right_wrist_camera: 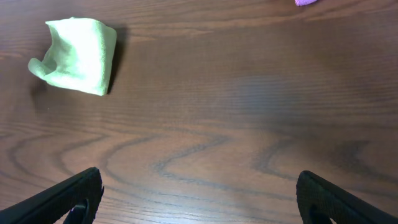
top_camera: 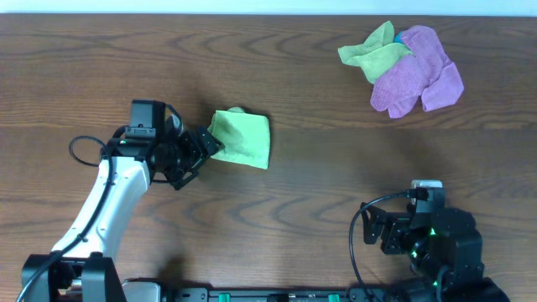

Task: Fold the cloth
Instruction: 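Carry the folded green cloth with the left gripper to the far left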

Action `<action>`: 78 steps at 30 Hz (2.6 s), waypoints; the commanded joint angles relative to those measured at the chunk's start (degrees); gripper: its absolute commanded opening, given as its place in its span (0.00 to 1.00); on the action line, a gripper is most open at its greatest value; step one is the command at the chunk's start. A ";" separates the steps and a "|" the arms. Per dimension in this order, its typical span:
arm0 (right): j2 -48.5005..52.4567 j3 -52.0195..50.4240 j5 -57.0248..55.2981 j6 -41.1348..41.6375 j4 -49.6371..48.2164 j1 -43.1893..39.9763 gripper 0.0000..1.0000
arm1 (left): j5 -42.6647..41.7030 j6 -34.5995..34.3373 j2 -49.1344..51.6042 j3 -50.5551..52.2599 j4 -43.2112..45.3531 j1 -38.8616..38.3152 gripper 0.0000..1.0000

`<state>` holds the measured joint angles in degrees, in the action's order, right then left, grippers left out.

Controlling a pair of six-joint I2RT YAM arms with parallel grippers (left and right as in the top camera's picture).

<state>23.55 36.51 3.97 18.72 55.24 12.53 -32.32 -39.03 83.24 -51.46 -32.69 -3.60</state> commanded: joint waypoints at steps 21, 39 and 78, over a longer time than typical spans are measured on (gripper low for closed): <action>-0.28 -0.48 -0.94 0.79 -0.13 -0.50 0.99 | 5.40 -17.79 12.85 1.51 17.16 -6.51 0.96; -0.31 -0.48 -0.94 0.79 -0.13 -0.50 0.99 | 7.02 -21.49 21.00 1.51 26.18 -8.59 0.80; -0.31 -0.48 -0.94 0.76 -0.13 -0.50 0.99 | 10.21 -3.91 24.00 -31.50 28.28 8.59 0.06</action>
<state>23.53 36.25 3.57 18.87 55.07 12.53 -26.48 -45.17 104.40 -80.53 -4.60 4.56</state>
